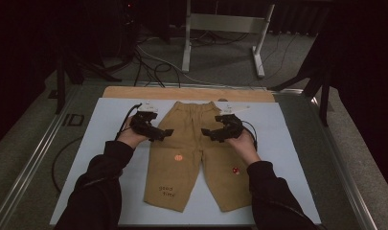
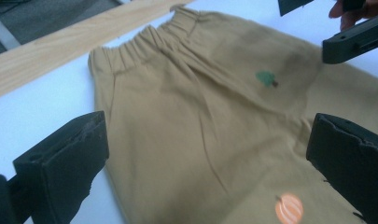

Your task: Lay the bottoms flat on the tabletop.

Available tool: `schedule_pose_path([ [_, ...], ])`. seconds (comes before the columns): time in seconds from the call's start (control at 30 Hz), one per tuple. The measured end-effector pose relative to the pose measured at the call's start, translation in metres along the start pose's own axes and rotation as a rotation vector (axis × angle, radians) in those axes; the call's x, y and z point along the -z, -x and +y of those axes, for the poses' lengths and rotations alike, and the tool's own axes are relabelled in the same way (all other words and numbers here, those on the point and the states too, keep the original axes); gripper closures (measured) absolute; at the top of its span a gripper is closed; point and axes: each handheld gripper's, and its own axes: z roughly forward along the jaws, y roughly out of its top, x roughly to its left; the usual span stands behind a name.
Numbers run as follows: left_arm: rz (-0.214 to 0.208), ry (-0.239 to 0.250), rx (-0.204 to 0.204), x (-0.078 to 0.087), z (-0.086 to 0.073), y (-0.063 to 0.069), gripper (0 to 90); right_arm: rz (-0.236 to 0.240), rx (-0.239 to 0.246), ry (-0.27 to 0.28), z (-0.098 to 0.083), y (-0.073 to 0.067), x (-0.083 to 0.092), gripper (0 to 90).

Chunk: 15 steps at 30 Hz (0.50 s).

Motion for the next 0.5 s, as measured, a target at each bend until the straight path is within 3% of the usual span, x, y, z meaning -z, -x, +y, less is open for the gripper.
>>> schedule_pose_path([
  [0.33, -0.018, -0.010, -0.002, 0.016, -0.032, 0.010, 0.4, 0.054, 0.016, 0.009, -0.025, -0.017, 0.019, 11.3],
  [0.5, -0.018, -0.033, -0.018, 0.026, -0.057, 0.019, 0.4, 0.083, 0.040, 0.017, -0.042, -0.031, 0.036, 11.3],
])
